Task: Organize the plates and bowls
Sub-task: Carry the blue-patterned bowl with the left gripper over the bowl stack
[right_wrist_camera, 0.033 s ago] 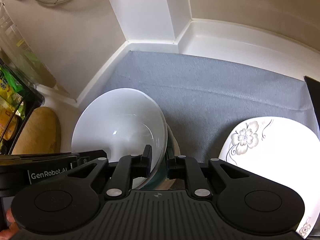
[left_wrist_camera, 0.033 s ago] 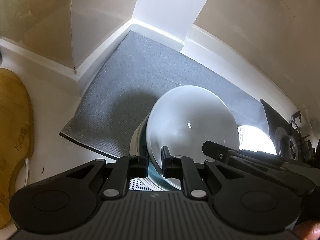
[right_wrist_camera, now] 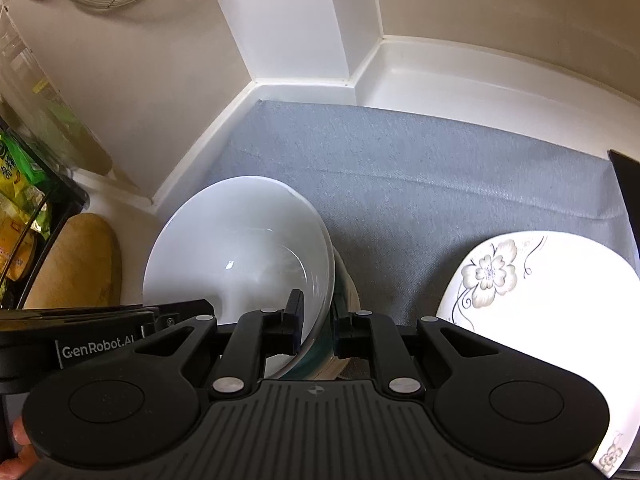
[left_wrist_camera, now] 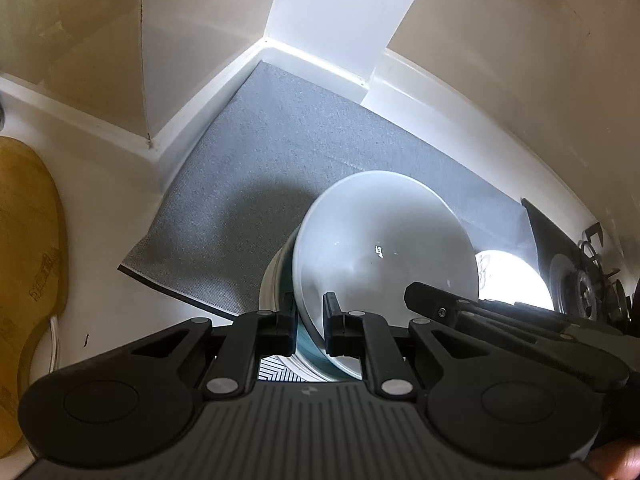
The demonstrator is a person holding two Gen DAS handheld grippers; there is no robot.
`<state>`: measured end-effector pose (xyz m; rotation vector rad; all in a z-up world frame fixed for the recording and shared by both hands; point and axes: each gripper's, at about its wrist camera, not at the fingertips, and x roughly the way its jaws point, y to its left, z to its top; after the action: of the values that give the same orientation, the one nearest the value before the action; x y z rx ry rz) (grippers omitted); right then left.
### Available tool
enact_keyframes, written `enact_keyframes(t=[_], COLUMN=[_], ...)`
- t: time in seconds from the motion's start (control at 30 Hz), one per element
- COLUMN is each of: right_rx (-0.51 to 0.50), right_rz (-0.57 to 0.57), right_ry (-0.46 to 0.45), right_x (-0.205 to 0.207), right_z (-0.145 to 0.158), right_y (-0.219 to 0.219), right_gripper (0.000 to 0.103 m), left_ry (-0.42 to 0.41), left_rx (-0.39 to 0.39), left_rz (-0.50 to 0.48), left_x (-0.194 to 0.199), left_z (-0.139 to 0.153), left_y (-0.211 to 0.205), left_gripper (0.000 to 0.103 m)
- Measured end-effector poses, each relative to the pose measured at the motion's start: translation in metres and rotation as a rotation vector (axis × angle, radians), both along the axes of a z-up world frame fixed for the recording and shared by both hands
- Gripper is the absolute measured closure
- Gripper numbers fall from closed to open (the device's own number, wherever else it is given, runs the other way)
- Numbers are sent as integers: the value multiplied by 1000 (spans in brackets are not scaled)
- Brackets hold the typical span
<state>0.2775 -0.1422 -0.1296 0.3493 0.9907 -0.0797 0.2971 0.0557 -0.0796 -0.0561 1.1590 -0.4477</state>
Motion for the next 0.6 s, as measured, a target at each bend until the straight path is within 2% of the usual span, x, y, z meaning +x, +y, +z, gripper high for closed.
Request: enact_keyframes(t=[0.2, 0.6], right_rx=[18, 97], right_rz=[-9, -43], right_ry=[-2, 21], right_x=[-1, 2], right_z=[0, -1], right_y=[-3, -14], right_gripper=[88, 88], left_ry=[13, 95], left_rx=[-7, -51], left_rz=[-2, 9], left_x=[1, 9], left_z=[-2, -3], left_y=[2, 6], left_gripper=[89, 87])
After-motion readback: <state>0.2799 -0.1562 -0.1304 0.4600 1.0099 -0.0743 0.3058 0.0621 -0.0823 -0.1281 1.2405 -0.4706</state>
